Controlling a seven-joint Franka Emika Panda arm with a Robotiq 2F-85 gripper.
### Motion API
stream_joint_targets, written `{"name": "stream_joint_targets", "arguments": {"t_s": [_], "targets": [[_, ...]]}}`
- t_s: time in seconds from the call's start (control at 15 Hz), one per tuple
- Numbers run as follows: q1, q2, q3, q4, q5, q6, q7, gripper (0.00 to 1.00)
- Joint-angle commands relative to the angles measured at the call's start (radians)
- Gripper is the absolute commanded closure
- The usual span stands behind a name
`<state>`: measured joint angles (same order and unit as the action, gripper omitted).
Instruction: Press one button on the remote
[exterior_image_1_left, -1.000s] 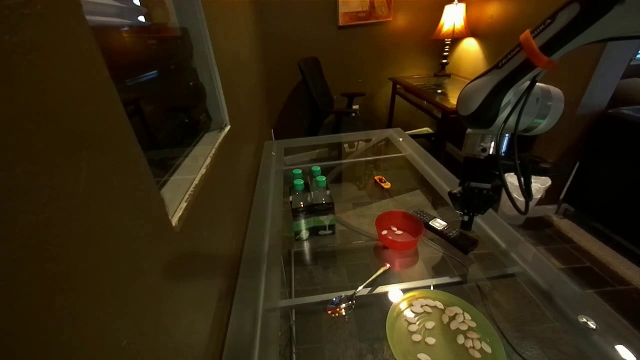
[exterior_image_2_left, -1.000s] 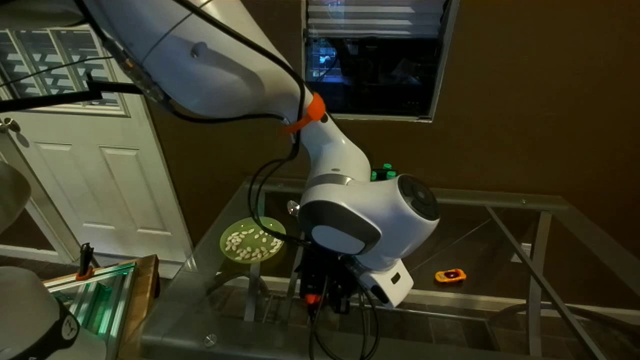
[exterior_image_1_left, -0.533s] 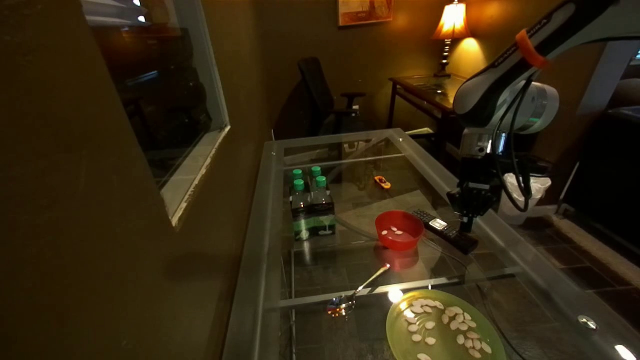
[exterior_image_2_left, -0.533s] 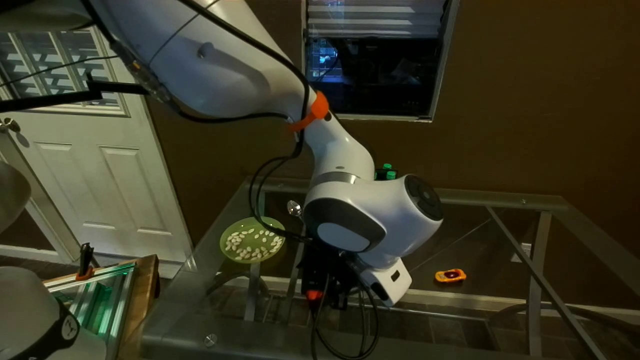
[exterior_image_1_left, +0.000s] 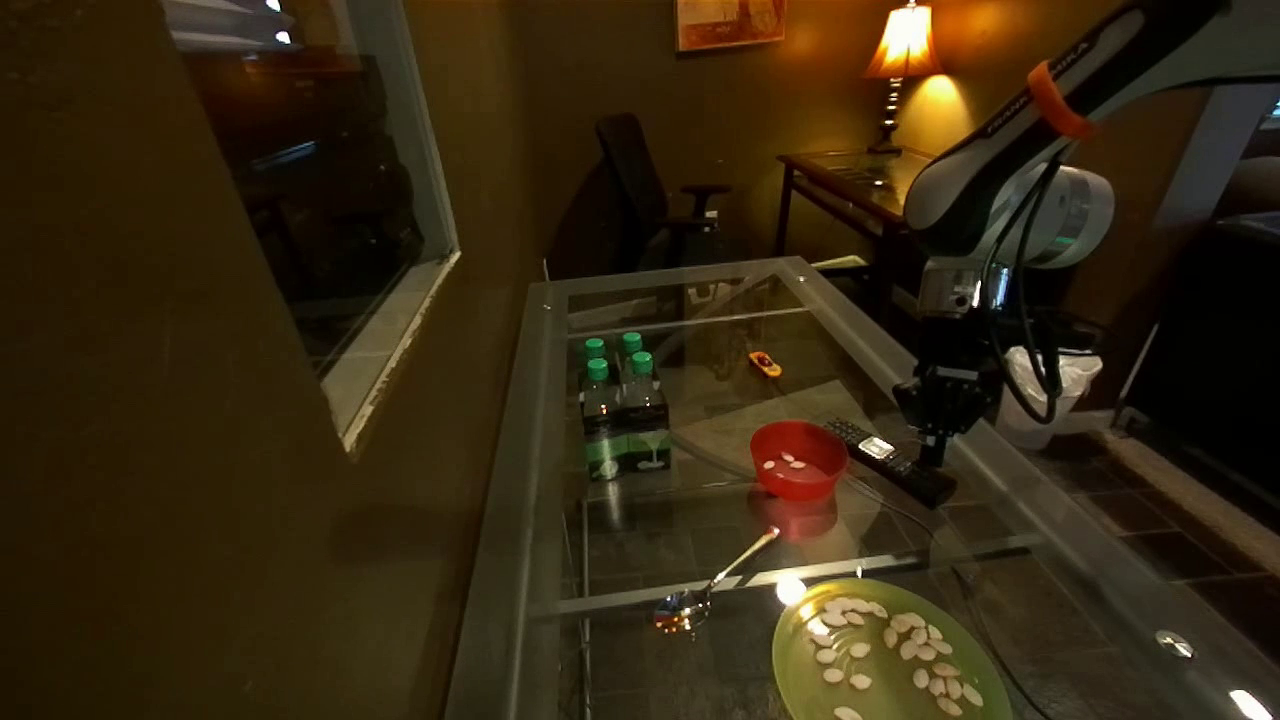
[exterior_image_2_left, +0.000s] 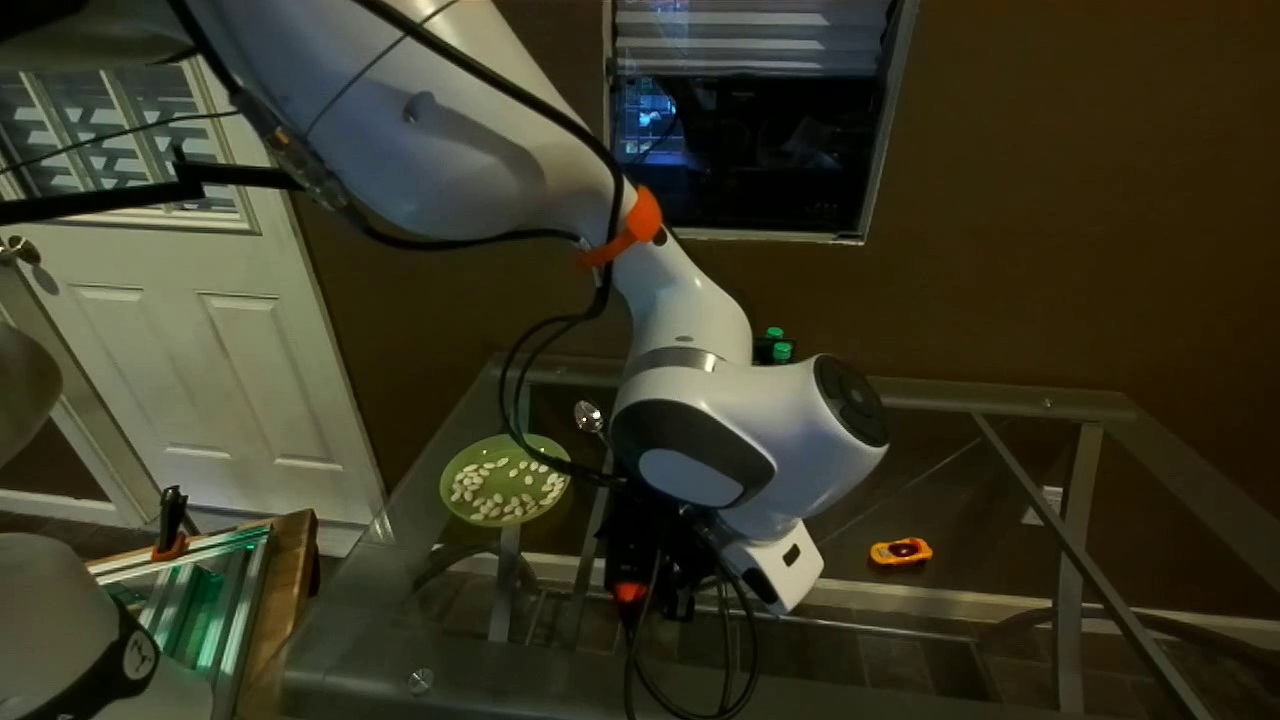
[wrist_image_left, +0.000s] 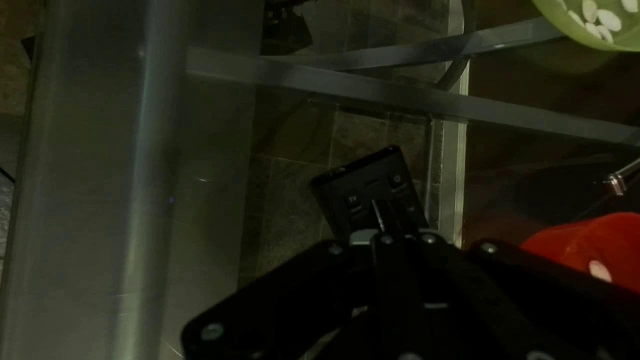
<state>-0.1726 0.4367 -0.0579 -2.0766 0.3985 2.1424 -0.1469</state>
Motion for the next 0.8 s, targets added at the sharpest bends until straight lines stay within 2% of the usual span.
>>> {"name": "stream_joint_targets", "arguments": {"t_s": [0.0, 0.73], "targets": [[-0.018, 0.028, 0.01, 0.037, 0.015, -0.03, 0.013, 1.0], [-0.022, 0.049, 0.017, 0.061, 0.019, -0.044, 0.013, 1.0]]}}
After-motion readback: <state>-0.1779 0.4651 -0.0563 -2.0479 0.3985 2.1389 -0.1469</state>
